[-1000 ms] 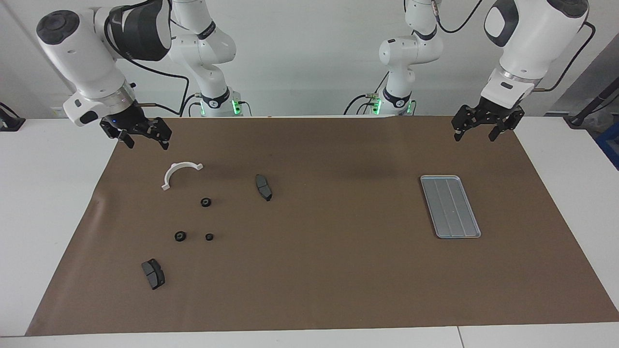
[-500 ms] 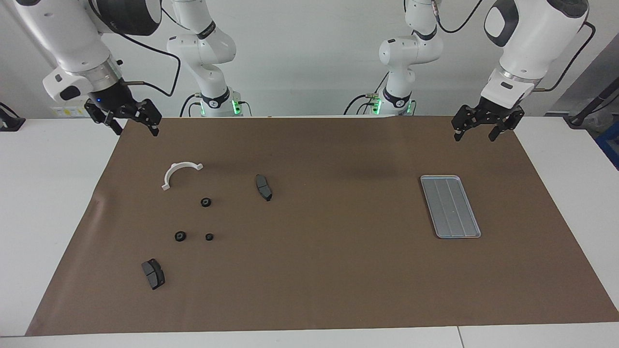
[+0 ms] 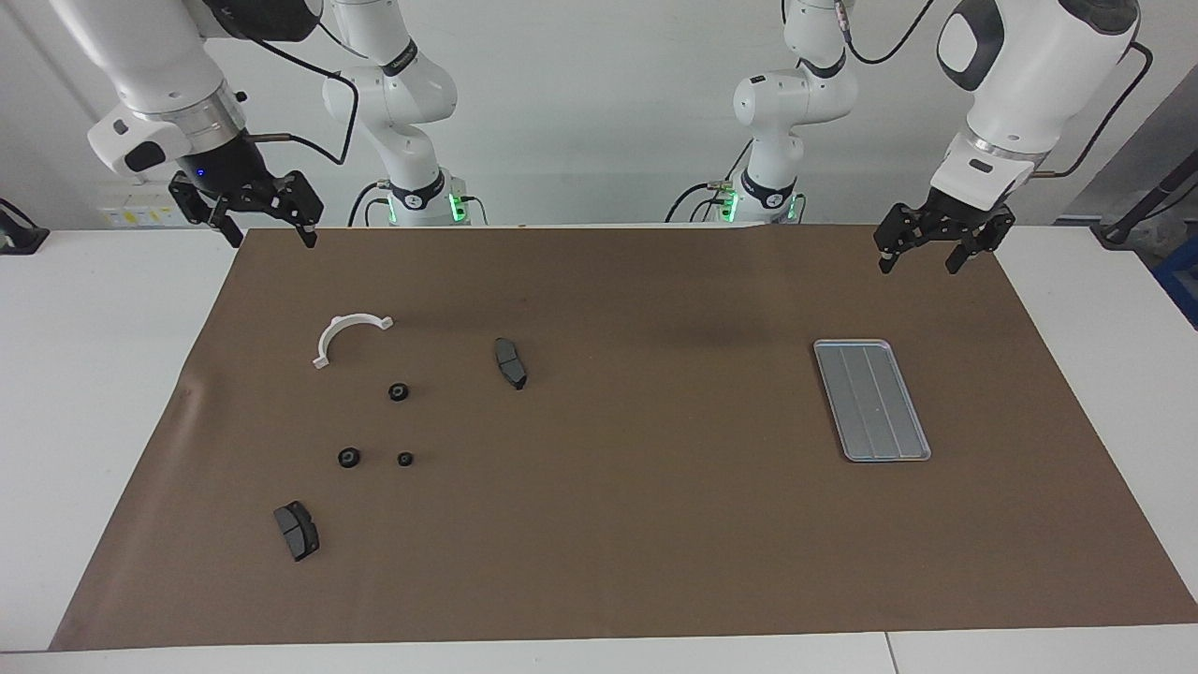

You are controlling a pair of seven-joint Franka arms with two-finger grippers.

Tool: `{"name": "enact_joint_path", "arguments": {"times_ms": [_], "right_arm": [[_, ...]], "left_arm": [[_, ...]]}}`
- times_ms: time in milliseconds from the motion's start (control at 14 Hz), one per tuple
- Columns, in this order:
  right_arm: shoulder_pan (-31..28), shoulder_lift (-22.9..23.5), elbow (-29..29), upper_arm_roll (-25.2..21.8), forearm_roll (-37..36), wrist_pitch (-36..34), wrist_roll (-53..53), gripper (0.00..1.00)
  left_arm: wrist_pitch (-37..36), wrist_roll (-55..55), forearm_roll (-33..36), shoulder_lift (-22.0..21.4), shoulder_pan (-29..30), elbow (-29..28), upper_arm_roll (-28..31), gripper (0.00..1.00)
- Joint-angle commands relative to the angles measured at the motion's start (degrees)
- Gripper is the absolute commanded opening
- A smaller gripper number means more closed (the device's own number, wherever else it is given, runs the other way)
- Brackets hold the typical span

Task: Place bearing gear from tray to pile

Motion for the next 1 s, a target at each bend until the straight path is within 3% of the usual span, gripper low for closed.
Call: {"name": "enact_joint_path", "arguments": {"times_ms": [0,929], "right_arm": [[0.1,-0.6,-0.5,0.2,-1.4,-1.2,-1.2,1.0],[0.6,-0.7,-0.6,0.2,-2.3,-0.9,-1.3,1.0]], "left_arm": [[-0.4,-0.2,-0.3,-1.4,0.2,-1.1,0.1,1.0],[-0.4,-0.2,-0.3,-1.3,0.2,-1.1,0.1,1.0]]}}
